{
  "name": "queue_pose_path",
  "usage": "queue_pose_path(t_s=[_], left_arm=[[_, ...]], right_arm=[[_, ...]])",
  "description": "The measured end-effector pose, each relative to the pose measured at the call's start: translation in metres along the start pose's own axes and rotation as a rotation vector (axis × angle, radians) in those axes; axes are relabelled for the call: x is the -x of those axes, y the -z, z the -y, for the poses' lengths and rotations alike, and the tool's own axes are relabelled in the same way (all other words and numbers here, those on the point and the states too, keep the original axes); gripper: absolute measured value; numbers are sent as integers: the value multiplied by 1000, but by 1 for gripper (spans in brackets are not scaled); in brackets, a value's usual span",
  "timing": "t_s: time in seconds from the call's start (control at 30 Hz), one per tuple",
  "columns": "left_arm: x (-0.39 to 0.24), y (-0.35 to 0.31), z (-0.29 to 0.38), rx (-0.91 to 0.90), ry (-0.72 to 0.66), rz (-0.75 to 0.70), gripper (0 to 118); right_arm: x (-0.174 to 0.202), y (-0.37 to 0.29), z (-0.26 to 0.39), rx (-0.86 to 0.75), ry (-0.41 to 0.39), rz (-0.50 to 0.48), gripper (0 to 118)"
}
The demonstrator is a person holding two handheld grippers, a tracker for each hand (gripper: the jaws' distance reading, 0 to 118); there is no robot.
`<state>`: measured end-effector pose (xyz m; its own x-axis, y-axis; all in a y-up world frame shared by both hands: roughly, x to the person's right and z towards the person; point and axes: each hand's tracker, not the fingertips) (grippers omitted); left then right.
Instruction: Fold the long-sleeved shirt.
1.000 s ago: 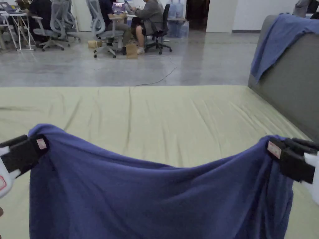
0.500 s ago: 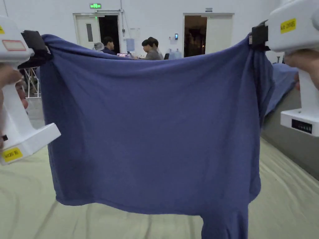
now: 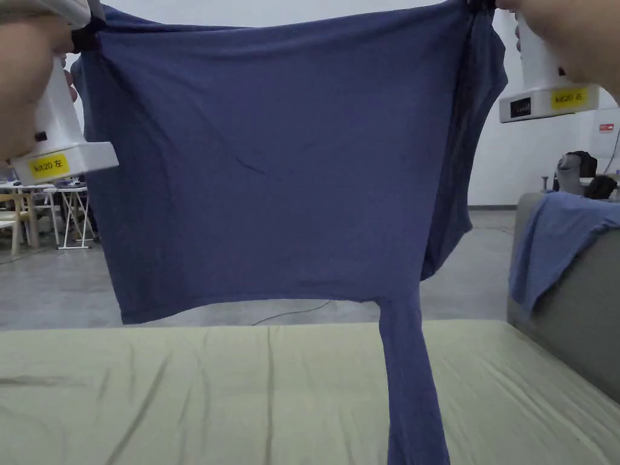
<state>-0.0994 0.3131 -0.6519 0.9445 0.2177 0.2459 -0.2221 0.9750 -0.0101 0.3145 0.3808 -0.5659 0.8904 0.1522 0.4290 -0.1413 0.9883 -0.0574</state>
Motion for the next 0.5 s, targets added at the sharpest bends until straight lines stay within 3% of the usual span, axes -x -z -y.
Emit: queue_pose_path(t_s=[0.13, 0.23, 0.5], left_arm=[[-7, 19, 14, 23, 70, -29, 0], [-5, 38, 57, 77, 136, -54, 0], [6, 136, 256, 409, 243, -112, 0]], right_arm=[[8, 15, 9, -4, 7, 20, 0], [18, 40, 57, 85, 5, 22, 0], [59, 116, 298, 519, 109, -7, 0]])
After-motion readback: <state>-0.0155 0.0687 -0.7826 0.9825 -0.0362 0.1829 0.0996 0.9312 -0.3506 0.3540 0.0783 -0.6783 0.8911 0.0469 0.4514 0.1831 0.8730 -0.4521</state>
